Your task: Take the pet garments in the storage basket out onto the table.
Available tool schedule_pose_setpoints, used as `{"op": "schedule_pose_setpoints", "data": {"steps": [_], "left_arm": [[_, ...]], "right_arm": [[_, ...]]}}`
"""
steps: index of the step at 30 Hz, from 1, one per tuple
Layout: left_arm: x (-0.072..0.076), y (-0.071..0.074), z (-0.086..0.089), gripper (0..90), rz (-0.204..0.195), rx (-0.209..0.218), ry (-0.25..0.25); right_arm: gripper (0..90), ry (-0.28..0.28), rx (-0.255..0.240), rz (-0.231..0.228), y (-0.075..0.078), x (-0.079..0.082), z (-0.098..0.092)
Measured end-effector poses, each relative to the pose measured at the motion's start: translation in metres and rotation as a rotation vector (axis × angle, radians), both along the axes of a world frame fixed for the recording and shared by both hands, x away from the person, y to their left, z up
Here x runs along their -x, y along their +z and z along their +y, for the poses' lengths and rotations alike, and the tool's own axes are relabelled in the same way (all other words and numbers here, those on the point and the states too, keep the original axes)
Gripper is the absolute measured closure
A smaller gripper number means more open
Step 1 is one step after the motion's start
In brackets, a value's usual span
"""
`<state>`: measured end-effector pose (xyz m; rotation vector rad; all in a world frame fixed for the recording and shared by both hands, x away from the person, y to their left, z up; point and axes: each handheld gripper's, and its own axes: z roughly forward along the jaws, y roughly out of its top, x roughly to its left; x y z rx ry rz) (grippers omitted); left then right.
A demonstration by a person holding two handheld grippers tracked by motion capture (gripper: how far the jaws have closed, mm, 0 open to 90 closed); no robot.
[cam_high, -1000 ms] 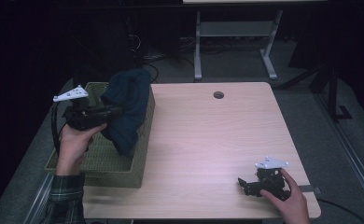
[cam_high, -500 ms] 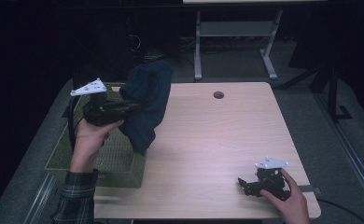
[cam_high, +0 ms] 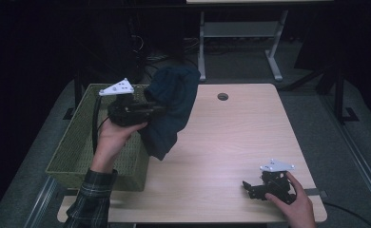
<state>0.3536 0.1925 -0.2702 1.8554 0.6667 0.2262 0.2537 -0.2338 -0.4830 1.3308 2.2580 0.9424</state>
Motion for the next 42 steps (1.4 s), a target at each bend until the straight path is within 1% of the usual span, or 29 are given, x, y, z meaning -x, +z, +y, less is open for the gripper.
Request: {"op": "schedule_pose_setpoints", "data": {"steps": [5,6,7,11,14,16,18,21,23,24,25,26,27,28,29,30,31,32,34,35,36,42], "left_arm": [[-0.003,-0.005,-0.019,70.6,0.006,-0.013,-0.028],[-0.003,-0.007,-0.026,70.5,0.011,-0.02,-0.039],[-0.003,-0.007,-0.026,70.6,0.011,-0.02,-0.039],[-0.006,-0.012,-0.04,70.6,0.019,-0.03,-0.061],[-0.008,-0.017,-0.05,70.6,0.023,-0.047,-0.071],[-0.009,-0.021,-0.057,70.6,0.032,-0.045,-0.075],[-0.01,-0.025,-0.063,70.6,0.041,-0.052,-0.082],[-0.013,-0.031,-0.073,70.6,0.051,-0.074,-0.09],[-0.014,-0.035,-0.08,70.6,0.059,-0.081,-0.095],[-0.015,-0.037,-0.083,70.6,0.062,-0.085,-0.101],[-0.017,-0.042,-0.09,70.6,0.067,-0.094,-0.105],[-0.017,-0.042,-0.09,70.6,0.067,-0.094,-0.105],[-0.018,-0.045,-0.094,70.6,0.071,-0.102,-0.108],[-0.019,-0.05,-0.101,70.6,0.079,-0.12,-0.117],[-0.019,-0.05,-0.101,70.6,0.079,-0.12,-0.117],[-0.021,-0.056,-0.108,70.6,0.088,-0.141,-0.122],[-0.022,-0.059,-0.112,70.6,0.09,-0.146,-0.123],[-0.022,-0.059,-0.112,70.6,0.09,-0.146,-0.123],[-0.024,-0.066,-0.118,70.6,0.103,-0.161,-0.125],[-0.026,-0.073,-0.125,70.6,0.11,-0.178,-0.128],[-0.026,-0.073,-0.125,70.6,0.11,-0.178,-0.128],[-0.03,-0.093,-0.149,70.6,0.137,-0.215,-0.139]], "right_arm": [[0.0,0.0,0.001,0.0,0.0,0.0,0.0],[0.0,0.0,0.001,0.0,0.0,0.0,0.0],[0.0,-0.001,-0.001,0.0,0.0,0.0,0.0],[0.0,-0.001,-0.001,0.001,0.0,0.0,0.0],[0.0,0.0,0.0,-0.001,0.0,0.0,0.0],[0.0,0.0,0.001,-0.001,0.0,0.0,0.0],[0.0,0.0,0.001,-0.001,0.0,0.0,0.0],[0.0,0.0,0.0,-0.002,0.0,0.0,0.0],[0.0,0.0,0.0,-0.002,0.0,0.0,0.0],[0.0,0.0,0.0,-0.002,0.0,0.0,0.0],[0.0,0.0,0.0,-0.002,0.0,0.0,0.0],[0.0,0.0,0.0,-0.002,0.0,0.0,0.0],[0.0,0.0,0.001,-0.002,0.0,0.0,0.0],[0.0,0.001,0.001,-0.002,0.0,0.0,0.0],[0.0,0.0,0.001,-0.002,0.0,0.0,0.0],[0.0,0.001,-0.001,-0.003,0.0,0.0,0.0],[0.0,0.001,0.0,-0.002,0.0,0.0,0.0],[0.0,0.001,0.0,-0.002,0.0,0.0,0.0],[0.0,0.002,0.0,-0.002,0.0,0.0,0.0],[0.0,0.002,0.0,-0.002,0.0,0.0,0.0],[0.0,0.002,0.0,-0.002,0.0,0.0,0.0],[0.0,0.005,0.002,-0.003,0.0,0.0,0.0]]}}
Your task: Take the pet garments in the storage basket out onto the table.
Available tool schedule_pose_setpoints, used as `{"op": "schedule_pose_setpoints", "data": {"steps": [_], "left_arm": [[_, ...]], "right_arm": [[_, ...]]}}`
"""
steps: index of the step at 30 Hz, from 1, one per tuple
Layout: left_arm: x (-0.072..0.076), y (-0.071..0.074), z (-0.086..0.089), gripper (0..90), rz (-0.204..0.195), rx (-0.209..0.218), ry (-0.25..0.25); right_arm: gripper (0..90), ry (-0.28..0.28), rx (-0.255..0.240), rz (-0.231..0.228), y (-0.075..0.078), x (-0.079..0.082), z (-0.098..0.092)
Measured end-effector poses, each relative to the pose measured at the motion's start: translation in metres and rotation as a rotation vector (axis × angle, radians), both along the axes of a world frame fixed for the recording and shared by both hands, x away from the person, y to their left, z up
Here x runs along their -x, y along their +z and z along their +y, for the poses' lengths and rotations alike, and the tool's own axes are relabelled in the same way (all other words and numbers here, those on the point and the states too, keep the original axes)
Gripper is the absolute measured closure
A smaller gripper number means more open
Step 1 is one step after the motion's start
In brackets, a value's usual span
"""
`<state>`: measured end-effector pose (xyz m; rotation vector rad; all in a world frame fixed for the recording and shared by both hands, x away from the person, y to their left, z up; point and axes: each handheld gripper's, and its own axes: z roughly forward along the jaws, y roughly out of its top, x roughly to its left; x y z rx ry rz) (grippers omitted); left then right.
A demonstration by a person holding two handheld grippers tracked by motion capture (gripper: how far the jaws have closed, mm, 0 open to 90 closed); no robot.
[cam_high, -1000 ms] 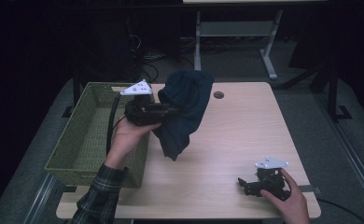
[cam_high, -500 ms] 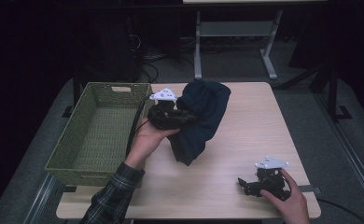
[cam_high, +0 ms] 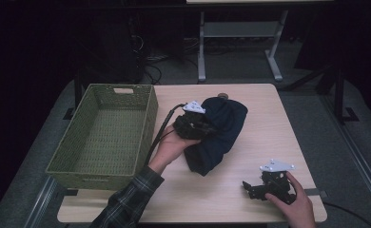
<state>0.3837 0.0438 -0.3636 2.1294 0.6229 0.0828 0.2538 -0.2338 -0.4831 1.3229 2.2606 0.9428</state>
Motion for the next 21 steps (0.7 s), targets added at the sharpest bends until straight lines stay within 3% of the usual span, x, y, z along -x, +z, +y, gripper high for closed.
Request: {"op": "schedule_pose_setpoints", "data": {"steps": [5,15,16,21], "left_arm": [[-0.005,-0.016,-0.018,70.6,0.015,-0.04,-0.01],[-0.019,-0.047,-0.049,70.4,0.074,-0.072,-0.016],[-0.021,-0.051,-0.051,70.4,0.074,-0.09,-0.025],[-0.025,-0.069,-0.063,66.7,0.087,-0.097,-0.027]], "right_arm": [[0.0,-0.001,-0.002,0.003,0.0,0.0,0.0],[0.0,0.004,-0.002,0.003,0.0,0.0,0.0],[0.0,0.004,-0.001,0.002,0.0,0.0,0.0],[0.0,0.005,-0.002,0.0,0.0,0.0,0.0]]}}
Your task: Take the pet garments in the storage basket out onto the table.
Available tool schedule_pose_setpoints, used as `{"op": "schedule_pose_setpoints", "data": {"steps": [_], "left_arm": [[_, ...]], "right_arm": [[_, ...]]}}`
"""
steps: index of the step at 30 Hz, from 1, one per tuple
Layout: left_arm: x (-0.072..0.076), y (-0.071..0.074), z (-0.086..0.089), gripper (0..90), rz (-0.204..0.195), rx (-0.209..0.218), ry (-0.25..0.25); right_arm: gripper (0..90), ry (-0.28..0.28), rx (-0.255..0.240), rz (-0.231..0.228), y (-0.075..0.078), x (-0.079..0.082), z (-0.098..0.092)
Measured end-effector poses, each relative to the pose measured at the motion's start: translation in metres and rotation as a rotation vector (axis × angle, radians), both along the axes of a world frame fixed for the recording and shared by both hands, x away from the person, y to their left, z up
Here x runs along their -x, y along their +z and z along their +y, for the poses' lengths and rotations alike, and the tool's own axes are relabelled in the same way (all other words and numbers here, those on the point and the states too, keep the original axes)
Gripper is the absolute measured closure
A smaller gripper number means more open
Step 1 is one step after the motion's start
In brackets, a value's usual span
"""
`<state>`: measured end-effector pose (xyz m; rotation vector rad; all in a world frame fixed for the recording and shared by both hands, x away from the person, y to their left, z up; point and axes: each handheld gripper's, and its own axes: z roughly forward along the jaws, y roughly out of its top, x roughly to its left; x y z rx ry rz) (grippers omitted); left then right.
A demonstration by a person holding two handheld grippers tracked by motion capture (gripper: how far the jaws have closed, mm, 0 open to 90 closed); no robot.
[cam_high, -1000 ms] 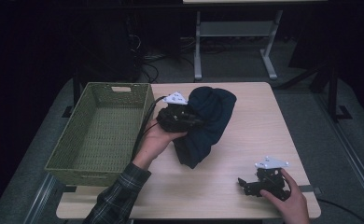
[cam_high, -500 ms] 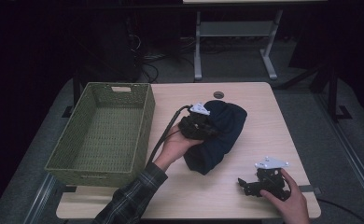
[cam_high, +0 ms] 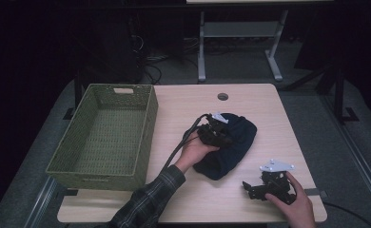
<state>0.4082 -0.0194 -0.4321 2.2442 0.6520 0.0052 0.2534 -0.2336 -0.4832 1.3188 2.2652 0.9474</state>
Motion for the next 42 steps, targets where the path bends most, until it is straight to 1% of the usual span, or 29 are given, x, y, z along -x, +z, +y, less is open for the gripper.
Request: {"op": "schedule_pose_setpoints", "data": {"steps": [2,3,5,6,7,9,10,11,12,13,15,16,18,19,20,21,22,25,27,29,31,36,40,41,42], "left_arm": [[0.0,-0.002,-0.001,62.9,0.0,-0.004,-0.005],[-0.001,-0.003,-0.001,59.7,-0.011,-0.021,-0.018],[-0.001,-0.004,-0.001,52.4,-0.013,-0.022,-0.022],[-0.001,-0.003,0.0,48.1,-0.016,-0.014,-0.024],[-0.001,-0.002,0.001,45.3,-0.019,-0.003,-0.015],[-0.001,0.0,0.002,38.8,-0.027,-0.001,-0.021],[0.0,0.002,0.003,38.8,-0.029,0.004,-0.021],[0.0,0.004,0.006,36.2,-0.043,-0.009,-0.031],[0.002,0.006,0.007,33.3,-0.05,0.003,-0.021],[0.003,0.008,0.009,29.0,-0.054,-0.003,-0.027],[0.005,0.01,0.013,20.2,-0.056,0.0,-0.027],[0.005,0.012,0.016,17.1,-0.066,-0.013,-0.035],[0.007,0.015,0.02,13.6,-0.078,-0.024,-0.034],[0.008,0.017,0.023,13.3,-0.087,-0.023,-0.029],[0.01,0.018,0.026,13.0,-0.091,-0.011,-0.021],[0.01,0.019,0.029,13.0,-0.096,-0.02,-0.024],[0.012,0.02,0.032,13.0,-0.101,-0.013,-0.013],[0.018,0.023,0.041,13.0,-0.097,-0.006,0.011],[0.022,0.024,0.047,13.0,-0.112,-0.005,0.02],[0.026,0.027,0.054,13.0,-0.121,0.008,0.033],[0.03,0.029,0.061,13.0,-0.132,0.011,0.039],[0.044,0.03,0.074,13.0,-0.136,0.024,0.061],[0.054,0.031,0.085,13.0,-0.144,0.03,0.068],[0.056,0.03,0.086,13.0,-0.145,0.04,0.075],[0.059,0.03,0.088,13.0,-0.142,0.035,0.076]], "right_arm": [[0.0,0.002,0.004,0.0,0.0,0.0,0.0],[0.0,0.002,0.004,0.0,0.0,0.0,0.0],[0.0,0.0,0.004,0.001,0.0,0.0,0.0],[0.0,0.0,0.004,0.001,0.0,0.0,0.0],[0.0,0.001,0.004,0.001,0.0,0.0,0.0],[0.0,0.0,0.003,0.002,0.0,0.0,0.0],[0.0,0.001,0.003,0.0,0.0,0.0,0.0],[0.0,-0.001,0.0,0.001,0.0,0.0,0.0],[0.0,-0.001,0.0,0.001,0.0,0.0,0.0],[0.0,-0.001,0.0,0.001,0.0,0.0,0.0],[0.0,-0.002,-0.001,0.001,0.0,0.0,0.0],[0.0,-0.001,0.0,0.001,0.0,0.0,0.0],[0.0,0.001,0.002,0.001,0.0,0.0,0.0],[0.0,0.001,0.002,0.001,0.0,0.0,0.0],[0.0,0.0,-0.001,0.0,0.0,0.0,0.0],[0.0,-0.002,-0.003,0.004,0.0,0.0,0.0],[0.0,-0.001,-0.001,0.002,0.0,0.0,0.0],[0.0,-0.002,0.0,0.005,0.0,0.0,0.0],[0.0,-0.001,0.002,0.004,0.0,0.0,0.0],[0.0,-0.001,0.002,0.004,0.0,0.0,0.0],[0.0,-0.001,0.002,0.005,0.0,0.0,0.0],[0.0,-0.002,0.001,0.004,0.0,0.0,0.0],[0.0,-0.003,0.001,0.004,0.0,0.0,0.0],[0.0,-0.003,0.001,0.004,0.0,0.0,0.0],[0.0,-0.003,0.0,0.004,0.0,0.0,0.0]]}}
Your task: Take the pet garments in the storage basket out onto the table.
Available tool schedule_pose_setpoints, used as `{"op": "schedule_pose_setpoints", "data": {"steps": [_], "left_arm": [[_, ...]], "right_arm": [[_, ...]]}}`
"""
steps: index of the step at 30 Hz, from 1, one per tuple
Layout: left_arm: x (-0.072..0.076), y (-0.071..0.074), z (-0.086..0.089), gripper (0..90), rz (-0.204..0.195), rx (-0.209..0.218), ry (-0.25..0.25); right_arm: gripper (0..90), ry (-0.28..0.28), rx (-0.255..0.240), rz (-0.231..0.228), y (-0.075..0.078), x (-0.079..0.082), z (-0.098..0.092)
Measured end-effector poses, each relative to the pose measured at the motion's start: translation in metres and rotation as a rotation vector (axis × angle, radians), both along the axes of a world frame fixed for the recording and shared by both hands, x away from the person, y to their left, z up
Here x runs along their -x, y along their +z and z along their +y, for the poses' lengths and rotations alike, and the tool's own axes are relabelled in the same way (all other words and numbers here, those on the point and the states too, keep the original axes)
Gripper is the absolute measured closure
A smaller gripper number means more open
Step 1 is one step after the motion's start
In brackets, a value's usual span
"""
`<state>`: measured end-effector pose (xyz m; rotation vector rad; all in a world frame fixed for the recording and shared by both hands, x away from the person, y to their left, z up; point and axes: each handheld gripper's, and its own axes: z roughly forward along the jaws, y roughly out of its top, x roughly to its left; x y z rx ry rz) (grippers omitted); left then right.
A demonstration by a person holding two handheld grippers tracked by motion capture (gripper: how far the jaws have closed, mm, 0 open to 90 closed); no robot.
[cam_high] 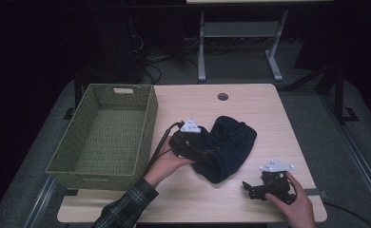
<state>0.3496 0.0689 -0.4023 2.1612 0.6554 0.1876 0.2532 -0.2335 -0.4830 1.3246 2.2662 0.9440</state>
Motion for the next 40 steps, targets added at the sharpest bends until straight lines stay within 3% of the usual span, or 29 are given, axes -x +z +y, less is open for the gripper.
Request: {"op": "schedule_pose_setpoints", "data": {"steps": [7,20,24,26,30,34,40], "left_arm": [[0.014,-0.009,0.012,13.0,0.002,0.004,0.02],[0.043,-0.036,0.039,12.9,0.016,-0.042,0.06],[0.048,-0.047,0.04,12.8,0.006,-0.113,0.058],[0.051,-0.052,0.041,12.8,0.026,-0.119,0.053],[0.053,-0.059,0.041,12.7,0.012,-0.173,0.053],[0.053,-0.068,0.042,12.8,0.021,-0.195,0.06],[0.056,-0.075,0.047,12.6,-0.021,-0.131,0.056]], "right_arm": [[0.0,0.001,0.001,-0.001,0.0,0.0,0.0],[0.0,0.0,0.0,0.0,0.0,0.0,0.0],[0.0,0.0,0.0,0.0,0.0,0.0,0.0],[0.0,0.0,0.0,0.0,0.0,0.0,0.0],[0.0,0.0,0.0,0.0,0.0,0.0,0.0],[0.0,0.0,0.0,0.001,0.0,0.0,0.0],[0.0,0.0,0.0,0.001,0.0,0.0,0.0]]}}
